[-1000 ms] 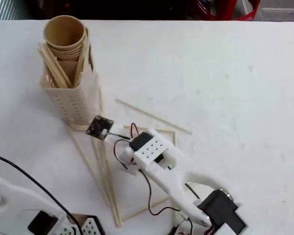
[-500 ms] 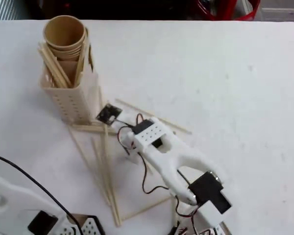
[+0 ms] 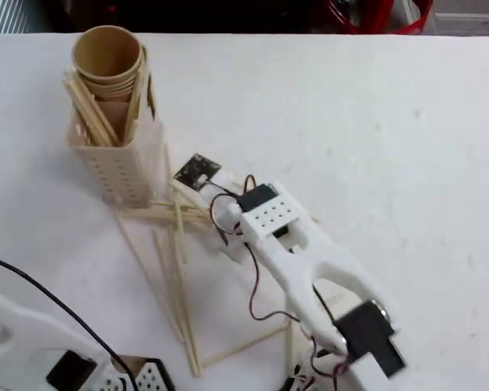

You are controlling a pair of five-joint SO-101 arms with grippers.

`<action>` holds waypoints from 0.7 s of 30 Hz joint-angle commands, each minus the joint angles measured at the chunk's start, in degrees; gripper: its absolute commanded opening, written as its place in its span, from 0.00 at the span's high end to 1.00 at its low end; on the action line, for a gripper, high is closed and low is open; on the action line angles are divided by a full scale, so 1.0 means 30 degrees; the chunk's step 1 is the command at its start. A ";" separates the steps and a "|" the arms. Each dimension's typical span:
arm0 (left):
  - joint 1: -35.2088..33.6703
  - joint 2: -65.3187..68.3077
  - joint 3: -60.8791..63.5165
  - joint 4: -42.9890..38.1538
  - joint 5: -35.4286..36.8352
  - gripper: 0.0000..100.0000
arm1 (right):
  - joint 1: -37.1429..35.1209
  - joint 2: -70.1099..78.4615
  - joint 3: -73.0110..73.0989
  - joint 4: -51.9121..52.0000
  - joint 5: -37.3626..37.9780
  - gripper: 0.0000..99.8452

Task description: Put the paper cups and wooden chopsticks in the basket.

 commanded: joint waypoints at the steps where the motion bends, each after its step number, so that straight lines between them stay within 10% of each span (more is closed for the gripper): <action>1: 0.1011 0.1597 -0.0264 -0.0381 0.0117 0.76 | 0.0337 -0.4029 -0.0908 0.1333 0.0205 0.98; 13: 0.1011 0.1597 -0.0264 -0.0352 0.0117 0.76 | 0.3590 -0.7282 -0.5451 0.6667 0.0703 0.98; 21: 0.1011 0.1597 -0.0147 -0.0352 0.0117 0.76 | 0.3590 -0.5993 -0.4249 0.3971 0.2842 0.98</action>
